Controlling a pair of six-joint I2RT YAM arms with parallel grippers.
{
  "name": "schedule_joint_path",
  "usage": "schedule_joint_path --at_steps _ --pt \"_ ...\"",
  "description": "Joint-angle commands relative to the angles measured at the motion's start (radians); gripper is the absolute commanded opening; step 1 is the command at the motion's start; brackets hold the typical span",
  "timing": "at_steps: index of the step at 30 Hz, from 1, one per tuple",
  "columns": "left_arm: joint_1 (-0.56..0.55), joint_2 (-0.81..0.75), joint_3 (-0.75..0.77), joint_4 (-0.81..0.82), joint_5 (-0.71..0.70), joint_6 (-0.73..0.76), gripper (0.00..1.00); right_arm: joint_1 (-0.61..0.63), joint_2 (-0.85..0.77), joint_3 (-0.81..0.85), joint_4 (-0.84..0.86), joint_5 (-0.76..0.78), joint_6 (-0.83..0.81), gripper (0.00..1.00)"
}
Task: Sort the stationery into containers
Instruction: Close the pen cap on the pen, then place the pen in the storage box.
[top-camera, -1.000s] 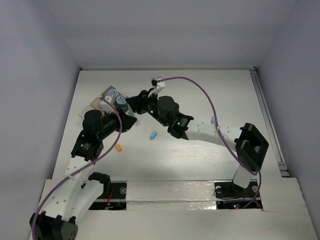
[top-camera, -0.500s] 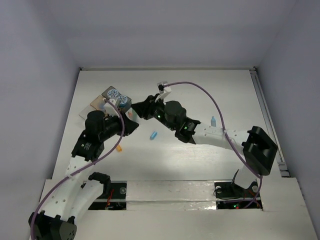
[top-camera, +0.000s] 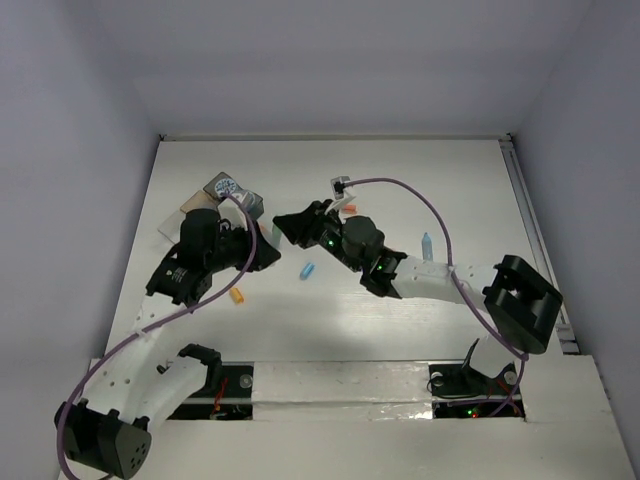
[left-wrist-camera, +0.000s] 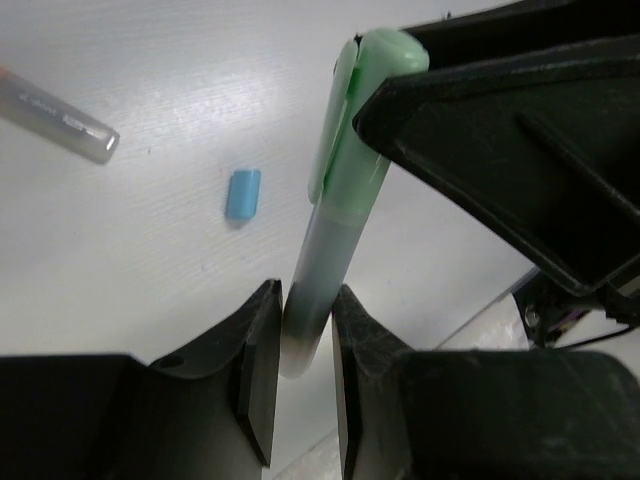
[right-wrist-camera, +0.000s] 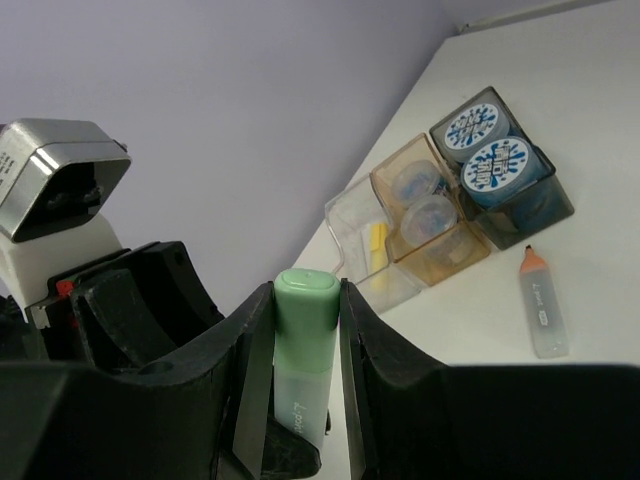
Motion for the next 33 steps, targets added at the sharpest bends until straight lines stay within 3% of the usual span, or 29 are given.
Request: schedule_joint_path --at_steps 1,8,11,13,14,15,18,20,26,33 --pt "0.03 0.011 0.189 0.456 -0.218 -0.046 0.0 0.102 0.054 -0.087 -0.227 -0.322 0.035 0.0" --pt "0.01 0.058 0.303 0.453 -0.268 -0.014 0.0 0.12 0.115 -0.095 -0.17 -0.381 0.074 0.0" --pt "0.01 0.083 0.34 0.448 -0.274 -0.014 0.0 0.12 0.08 -0.119 -0.172 -0.313 0.082 0.0" --pt "0.01 0.091 0.308 0.457 -0.267 -0.04 0.0 0.105 0.005 -0.124 -0.193 -0.254 0.067 0.16" --pt "0.01 0.092 0.286 0.462 -0.267 -0.05 0.0 0.093 -0.022 -0.128 -0.196 -0.247 0.059 0.44" --pt "0.01 0.092 0.242 0.468 -0.267 -0.078 0.0 0.08 -0.05 -0.133 -0.196 -0.243 0.056 0.57" --pt "0.01 0.091 0.165 0.479 -0.283 -0.11 0.0 0.024 -0.173 -0.145 -0.222 -0.237 0.03 0.8" --pt "0.01 0.084 0.136 0.459 -0.322 -0.136 0.0 -0.021 -0.286 -0.173 -0.253 -0.219 0.007 0.87" --pt "0.091 0.091 0.064 0.436 -0.421 -0.234 0.0 -0.133 -0.536 -0.221 -0.438 -0.156 -0.12 0.92" --pt "0.277 0.055 -0.03 0.385 -0.593 -0.395 0.0 -0.236 -0.641 -0.254 -0.591 -0.058 -0.223 0.92"
